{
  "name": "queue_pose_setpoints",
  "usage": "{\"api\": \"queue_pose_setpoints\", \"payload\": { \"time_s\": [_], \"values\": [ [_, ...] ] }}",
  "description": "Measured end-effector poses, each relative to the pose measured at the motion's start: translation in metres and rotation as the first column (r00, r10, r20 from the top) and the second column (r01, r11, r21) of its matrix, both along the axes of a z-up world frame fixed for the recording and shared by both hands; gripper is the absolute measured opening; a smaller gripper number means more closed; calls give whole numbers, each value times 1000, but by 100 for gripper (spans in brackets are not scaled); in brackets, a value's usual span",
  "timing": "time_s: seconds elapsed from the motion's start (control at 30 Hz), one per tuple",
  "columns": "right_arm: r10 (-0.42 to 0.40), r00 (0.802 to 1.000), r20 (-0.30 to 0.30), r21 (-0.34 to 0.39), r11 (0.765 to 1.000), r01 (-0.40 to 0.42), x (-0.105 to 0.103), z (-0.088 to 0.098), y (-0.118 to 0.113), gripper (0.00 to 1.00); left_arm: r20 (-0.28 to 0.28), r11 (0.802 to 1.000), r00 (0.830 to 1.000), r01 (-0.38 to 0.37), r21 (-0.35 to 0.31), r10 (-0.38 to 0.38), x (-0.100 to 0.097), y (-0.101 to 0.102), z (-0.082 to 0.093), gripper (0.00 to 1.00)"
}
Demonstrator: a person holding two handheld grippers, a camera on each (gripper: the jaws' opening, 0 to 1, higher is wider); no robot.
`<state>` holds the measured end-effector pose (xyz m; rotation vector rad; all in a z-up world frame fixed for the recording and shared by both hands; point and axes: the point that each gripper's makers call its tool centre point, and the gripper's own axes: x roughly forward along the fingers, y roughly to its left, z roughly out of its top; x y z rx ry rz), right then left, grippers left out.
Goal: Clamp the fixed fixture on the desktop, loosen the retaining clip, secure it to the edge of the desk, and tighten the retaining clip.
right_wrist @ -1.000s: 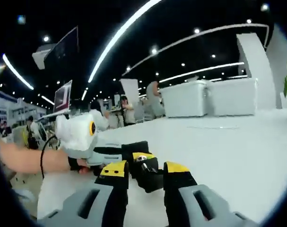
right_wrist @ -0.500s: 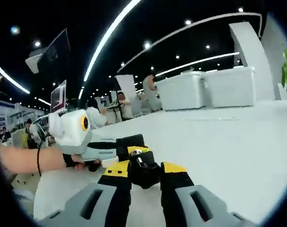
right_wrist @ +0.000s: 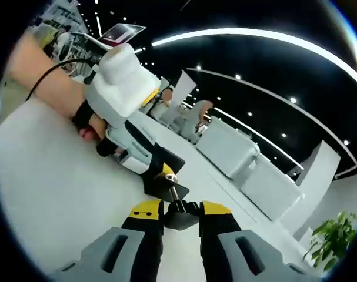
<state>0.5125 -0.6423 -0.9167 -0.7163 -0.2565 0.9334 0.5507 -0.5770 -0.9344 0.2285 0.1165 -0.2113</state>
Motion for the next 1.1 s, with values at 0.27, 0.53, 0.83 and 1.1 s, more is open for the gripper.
{"api": "queue_pose_setpoints", "payload": {
  "time_s": [0.27,0.53,0.83,1.1],
  "values": [
    [-3,969,-246,163,986,44,5,6,-8,21,1,1000,1000,1,1,-1,0,0,0,7],
    [197,731,-653,468,864,185,14,12,-22,20,1,1000,1000,1,1,-1,0,0,0,7],
    [298,610,-734,534,808,248,16,13,-24,21,1,1000,1000,1,1,-1,0,0,0,7],
    [254,578,-776,457,857,237,16,-7,-14,26,1,1000,1000,1,1,-1,0,0,0,7]
  ]
}}
